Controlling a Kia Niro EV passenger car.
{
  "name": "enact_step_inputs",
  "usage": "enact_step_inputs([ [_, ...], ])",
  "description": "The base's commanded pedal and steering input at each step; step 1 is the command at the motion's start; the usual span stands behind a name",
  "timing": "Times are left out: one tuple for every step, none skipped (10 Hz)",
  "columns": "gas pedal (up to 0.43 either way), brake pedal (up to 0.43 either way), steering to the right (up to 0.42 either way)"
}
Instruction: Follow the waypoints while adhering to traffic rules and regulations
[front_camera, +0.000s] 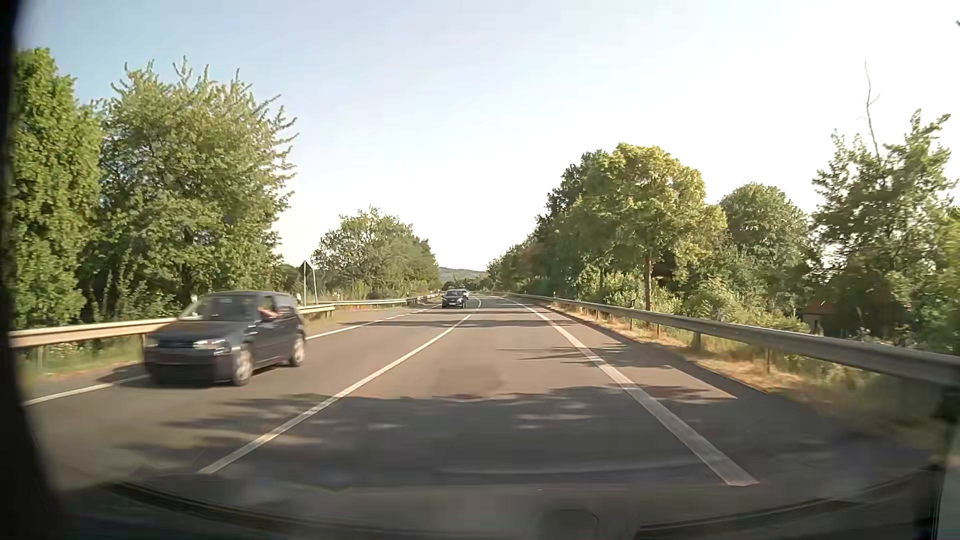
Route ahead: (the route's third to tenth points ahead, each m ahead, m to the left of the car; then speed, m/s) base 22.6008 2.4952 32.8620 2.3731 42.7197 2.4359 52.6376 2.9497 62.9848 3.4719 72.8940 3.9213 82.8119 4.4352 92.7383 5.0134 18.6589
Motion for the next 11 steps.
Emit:
enact_step_inputs([
  [0.157, 0.006, -0.001],
  [0.169, 0.006, -0.001],
  [0.169, 0.006, -0.001],
  [0.169, 0.006, -0.001],
  [0.177, 0.006, -0.001],
  [0.189, 0.006, 0.0],
  [0.189, 0.006, 0.0],
  [0.189, 0.006, -0.002],
  [0.197, 0.006, -0.002],
  [0.197, 0.006, -0.002],
  [0.197, 0.006, -0.003],
])
